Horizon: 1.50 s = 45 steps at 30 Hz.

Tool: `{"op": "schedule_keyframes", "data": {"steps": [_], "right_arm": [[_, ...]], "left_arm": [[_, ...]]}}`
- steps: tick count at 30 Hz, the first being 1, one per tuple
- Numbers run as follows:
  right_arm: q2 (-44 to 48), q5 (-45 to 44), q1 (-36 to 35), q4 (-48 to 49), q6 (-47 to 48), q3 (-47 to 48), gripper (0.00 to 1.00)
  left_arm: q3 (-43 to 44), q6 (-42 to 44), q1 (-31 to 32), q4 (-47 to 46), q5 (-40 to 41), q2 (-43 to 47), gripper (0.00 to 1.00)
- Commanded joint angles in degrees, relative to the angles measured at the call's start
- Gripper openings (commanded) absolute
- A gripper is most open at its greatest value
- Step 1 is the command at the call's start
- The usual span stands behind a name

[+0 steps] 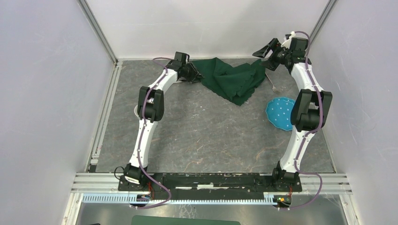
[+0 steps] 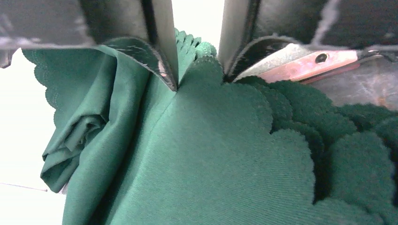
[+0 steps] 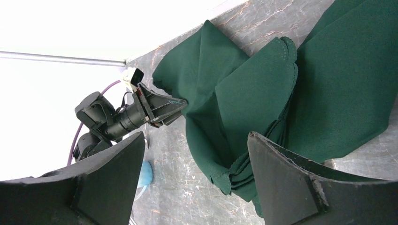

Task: Set the dinner table for one person
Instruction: Flatten out the napkin at the center of the board.

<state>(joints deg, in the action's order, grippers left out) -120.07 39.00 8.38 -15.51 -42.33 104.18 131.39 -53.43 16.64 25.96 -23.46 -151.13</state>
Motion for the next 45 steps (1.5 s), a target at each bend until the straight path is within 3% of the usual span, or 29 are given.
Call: {"op": "schedule_keyframes", "data": {"steps": [1, 5, 23, 40, 45], "right_arm": [[4.65, -1.14, 0.23, 1.49, 0.15, -1.81, 0.86], [6.04, -2.26, 0.24, 1.87, 0.16, -4.15, 0.86], [2.24, -0.95, -0.38, 9.13, -5.69, -3.09, 0.81], [-0.21, -1.72, -1.96, 9.69, -7.45, -1.03, 0.78], [-4.91, 7.34, -3.97, 14.64, -11.34, 3.16, 0.77]], "left_arm": [[2.53, -0.23, 0.06, -2.42, -0.13, -1.39, 0.33], [0.37, 1.29, 0.01, -1.9, -0.8, -0.47, 0.03], [0.2, 3.06, -4.55, 0.96, -6.19, 12.86, 0.02], [0.39, 3.48, -5.53, 4.75, -14.45, 16.47, 0.02], [0.87, 3.01, -5.56, 4.74, -15.73, 17.01, 0.02]]}}
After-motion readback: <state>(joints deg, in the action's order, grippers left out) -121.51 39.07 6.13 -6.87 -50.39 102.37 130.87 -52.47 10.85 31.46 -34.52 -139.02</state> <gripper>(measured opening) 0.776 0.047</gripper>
